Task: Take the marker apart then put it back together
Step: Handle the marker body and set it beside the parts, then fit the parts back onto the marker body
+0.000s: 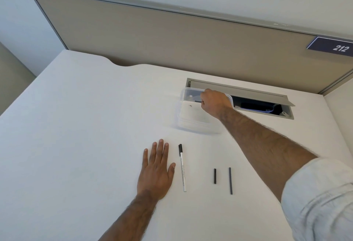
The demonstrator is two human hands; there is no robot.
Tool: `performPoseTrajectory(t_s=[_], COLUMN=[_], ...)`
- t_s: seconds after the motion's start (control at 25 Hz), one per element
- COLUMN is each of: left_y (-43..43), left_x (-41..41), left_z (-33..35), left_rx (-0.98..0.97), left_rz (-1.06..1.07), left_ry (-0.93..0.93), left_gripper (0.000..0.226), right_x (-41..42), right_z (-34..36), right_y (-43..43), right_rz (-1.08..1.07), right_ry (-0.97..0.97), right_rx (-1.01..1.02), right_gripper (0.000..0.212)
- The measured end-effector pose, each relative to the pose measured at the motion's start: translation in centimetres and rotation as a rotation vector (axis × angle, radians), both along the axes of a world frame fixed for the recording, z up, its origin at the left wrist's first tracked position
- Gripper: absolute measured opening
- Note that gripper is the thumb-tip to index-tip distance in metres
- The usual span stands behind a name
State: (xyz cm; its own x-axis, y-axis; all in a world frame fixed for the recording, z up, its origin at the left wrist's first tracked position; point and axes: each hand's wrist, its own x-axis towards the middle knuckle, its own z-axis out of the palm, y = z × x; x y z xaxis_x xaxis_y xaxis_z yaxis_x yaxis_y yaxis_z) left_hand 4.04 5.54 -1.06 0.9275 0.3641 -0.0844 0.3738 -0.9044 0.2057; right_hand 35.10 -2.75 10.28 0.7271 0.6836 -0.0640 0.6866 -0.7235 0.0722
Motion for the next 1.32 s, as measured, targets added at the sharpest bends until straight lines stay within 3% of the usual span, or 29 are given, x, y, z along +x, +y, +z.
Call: performPoseTrajectory(t_s=[0.24, 0.4, 0.56, 0.64, 0.76, 0.88, 1.2, 1.32], left_y=[-0.1, 0.0, -0.1, -0.1, 0.0, 0.2, 0.5, 0.6], left_x=[0.0, 0.0, 0.0, 0.0, 0.0, 0.0, -1.9, -1.8], left_z=[0.2, 0.3, 0.6, 0.7, 0.6, 0.6, 0.7, 1.1], left_rx=[-0.011, -0.008, -0.01, -0.007, 0.0, -0.025, -0.058, -0.157], left_rz=[0.007, 0.001, 0.001, -0.001, -0.011, -0.029, -0.095, -0.085], left_ry=[0.0, 0.014, 0.014, 0.029, 0.055, 0.062, 0.048, 0.012], left_gripper=[0.068, 0.068, 0.069, 0.069, 0.069, 0.068, 0.069, 0.068], right_x=[0.5, -3.0, -12.3, -17.6, -22.7, -24.4, -25.4, -25.8], right_z=[0.3, 1.5, 1.6, -0.3, -3.4, -4.8, -5.2, -4.9], right_y=[-0.3, -2.4, -4.8, -5.4, -5.5, -5.3, -4.2, -4.1], right_rz=[-0.093, -0.233, -0.227, -0.299, -0.427, -0.481, -0.565, -0.579], right_ry=[0.047, 0.052, 0.113, 0.243, 0.414, 0.434, 0.395, 0.393], right_rx=[0.103, 0.402, 0.765, 0.731, 0.457, 0.303, 0.26, 0.293], right_gripper=[0.024, 0.017, 0.005, 0.004, 0.014, 0.027, 0.02, 0.017])
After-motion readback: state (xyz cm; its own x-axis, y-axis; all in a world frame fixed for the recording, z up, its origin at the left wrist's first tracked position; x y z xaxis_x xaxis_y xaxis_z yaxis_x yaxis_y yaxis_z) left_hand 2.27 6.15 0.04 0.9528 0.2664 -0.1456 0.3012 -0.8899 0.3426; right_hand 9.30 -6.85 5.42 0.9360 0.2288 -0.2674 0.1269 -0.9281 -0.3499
